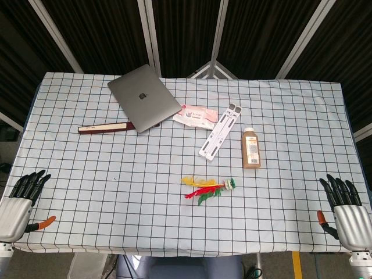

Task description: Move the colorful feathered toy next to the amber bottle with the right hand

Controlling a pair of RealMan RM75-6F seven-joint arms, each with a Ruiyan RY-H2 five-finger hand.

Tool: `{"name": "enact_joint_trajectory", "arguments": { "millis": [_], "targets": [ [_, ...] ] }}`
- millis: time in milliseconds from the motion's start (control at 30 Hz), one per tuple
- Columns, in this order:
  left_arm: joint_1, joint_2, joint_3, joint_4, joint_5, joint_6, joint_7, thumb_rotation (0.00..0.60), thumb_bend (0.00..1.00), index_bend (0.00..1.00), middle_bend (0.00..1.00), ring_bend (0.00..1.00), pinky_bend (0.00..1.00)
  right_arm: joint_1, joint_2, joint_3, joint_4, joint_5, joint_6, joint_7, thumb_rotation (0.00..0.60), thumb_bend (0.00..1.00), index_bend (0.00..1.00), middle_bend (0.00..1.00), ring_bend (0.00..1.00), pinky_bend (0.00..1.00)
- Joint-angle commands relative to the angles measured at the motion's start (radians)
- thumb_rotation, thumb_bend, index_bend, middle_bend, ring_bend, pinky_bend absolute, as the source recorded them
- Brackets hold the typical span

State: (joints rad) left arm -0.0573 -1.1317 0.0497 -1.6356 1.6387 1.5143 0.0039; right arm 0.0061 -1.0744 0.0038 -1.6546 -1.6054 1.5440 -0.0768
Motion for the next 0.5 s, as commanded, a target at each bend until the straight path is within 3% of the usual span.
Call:
{"name": "enact_joint_trajectory", "arguments": {
  "millis": [33, 333, 500],
  "targets": [
    [0.000, 0.000, 0.000, 0.000, 0.001, 0.001, 0.000, 0.600, 0.00, 0.00, 0.00, 0.00, 0.00, 0.001, 0.000, -0.002, -0.001, -0.003, -0.002, 0.003, 0.600, 0.47, 0.00, 0.00, 0.00, 0.00],
    [0.001, -0.002, 0.000, 0.001, -0.001, 0.000, 0.005, 0.600, 0.00, 0.00, 0.00, 0.00, 0.00, 0.033, -0.009, 0.003, -0.028, -0.037, -0.023, 0.061, 0.600, 0.44, 0.00, 0.00, 0.00, 0.00],
    [-0.003, -0.004, -0.003, -0.001, -0.005, -0.007, 0.009, 0.600, 0.00, 0.00, 0.00, 0.00, 0.00, 0.107, -0.016, 0.031, -0.063, -0.080, -0.074, 0.119, 0.600, 0.44, 0.16, 0.01, 0.00, 0.00]
  ]
}}
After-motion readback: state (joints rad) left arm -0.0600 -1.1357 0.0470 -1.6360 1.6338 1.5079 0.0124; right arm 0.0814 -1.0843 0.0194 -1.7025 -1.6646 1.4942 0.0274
